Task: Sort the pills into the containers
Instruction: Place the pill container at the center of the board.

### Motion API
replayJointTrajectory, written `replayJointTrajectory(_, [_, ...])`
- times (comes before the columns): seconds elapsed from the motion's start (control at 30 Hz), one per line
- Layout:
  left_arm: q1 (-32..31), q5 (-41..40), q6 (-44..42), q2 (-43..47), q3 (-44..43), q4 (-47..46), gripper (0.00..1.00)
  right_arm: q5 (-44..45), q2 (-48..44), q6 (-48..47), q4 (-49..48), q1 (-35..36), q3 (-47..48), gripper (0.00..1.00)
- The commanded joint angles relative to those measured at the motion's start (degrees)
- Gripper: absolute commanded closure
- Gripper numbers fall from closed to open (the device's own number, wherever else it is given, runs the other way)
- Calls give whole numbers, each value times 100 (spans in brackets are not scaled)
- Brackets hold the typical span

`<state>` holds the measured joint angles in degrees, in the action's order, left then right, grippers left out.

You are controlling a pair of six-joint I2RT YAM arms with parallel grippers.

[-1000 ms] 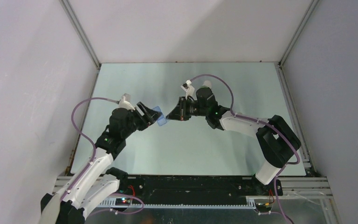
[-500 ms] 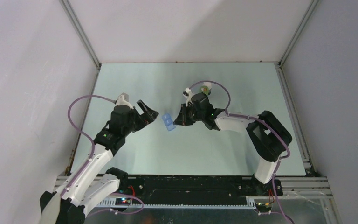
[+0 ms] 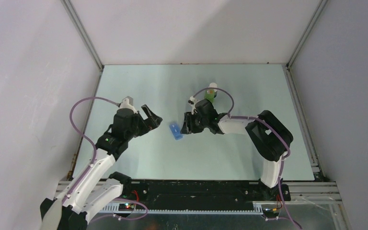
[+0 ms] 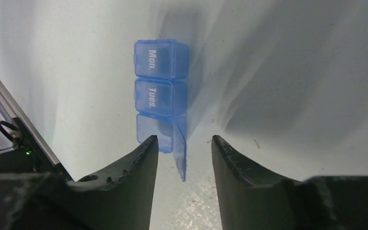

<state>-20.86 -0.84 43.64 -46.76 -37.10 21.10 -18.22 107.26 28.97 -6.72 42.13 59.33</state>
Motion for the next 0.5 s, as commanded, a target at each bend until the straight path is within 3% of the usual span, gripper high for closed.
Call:
replayJointTrajectory(0.0, [1,40,-416,-13,-460,455,1,182,-464,-200,368,-174,38,43])
replayJointTrajectory(0.1, [-3,40,-490,39,-592,620,1,475,-952,-237,827,-275,81,35])
replayJointTrajectory(0.27, [3,-137,-550,220,-723,896,1,1298,-1776,-219,1884,-584,82,33])
replayJointTrajectory(0.47, [-5,-20,-730,414,-814,954,1,3846,-3162,121,3192,-892,77,37])
